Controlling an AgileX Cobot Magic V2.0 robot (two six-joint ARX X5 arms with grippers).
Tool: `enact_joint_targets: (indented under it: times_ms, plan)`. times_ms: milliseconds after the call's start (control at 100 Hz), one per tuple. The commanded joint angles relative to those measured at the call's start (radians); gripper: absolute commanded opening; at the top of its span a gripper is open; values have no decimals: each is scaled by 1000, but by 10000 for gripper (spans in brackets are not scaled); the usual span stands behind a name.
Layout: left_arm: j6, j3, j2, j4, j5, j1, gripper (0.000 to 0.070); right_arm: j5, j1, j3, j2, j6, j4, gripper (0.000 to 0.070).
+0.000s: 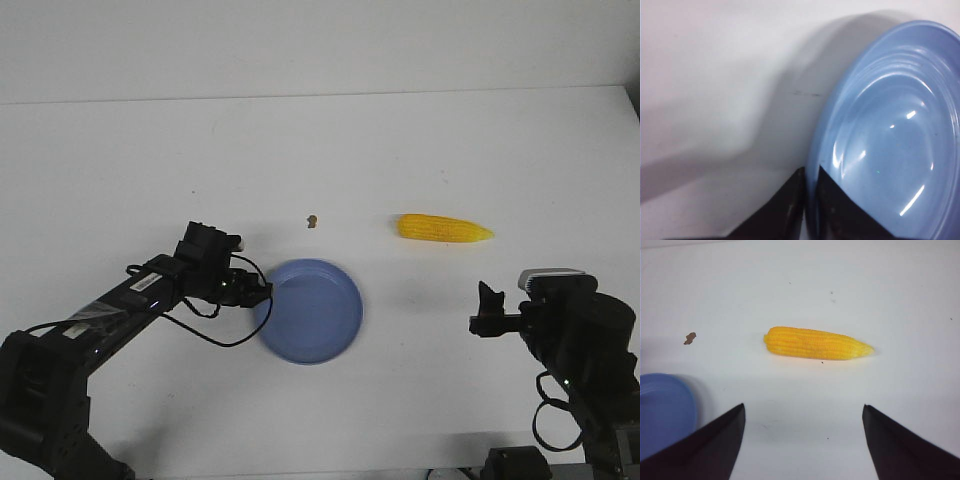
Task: Place corn on plate with both arms
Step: 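Push the blue plate with the left gripper toward the table center, then withdraw the left gripper from the plate toward the robot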
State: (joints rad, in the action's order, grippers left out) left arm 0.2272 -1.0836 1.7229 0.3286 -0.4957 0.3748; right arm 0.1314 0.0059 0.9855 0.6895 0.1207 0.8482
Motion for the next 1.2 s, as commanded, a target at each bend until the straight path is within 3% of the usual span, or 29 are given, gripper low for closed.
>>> enact_joint_targets:
  times_ms: [0, 190, 460, 560, 830, 980, 1190]
  plan:
    - [-5, -8, 19, -2, -6, 6, 51, -1, 2, 15, 5, 10, -10, 493]
    - [-1, -8, 19, -1, -5, 6, 245, -1, 2, 15, 5, 10, -10, 493]
    - [2, -8, 19, -2, -5, 6, 592, -1, 2, 15, 5, 10, -10, 493]
    - [1, -9, 17, 0, -5, 1, 679, -1, 2, 15, 5, 10, -10, 493]
    - [-46, -10, -51, 14, -5, -39, 683, -1, 2, 15, 5, 10, -10, 493]
    - [-110, -10, -148, 18, 5, -77, 679, -1, 2, 15, 5, 10, -11, 493]
    - [-235, -10, -325, 47, 175, -131, 678, -1, 2, 15, 5, 10, -11, 493]
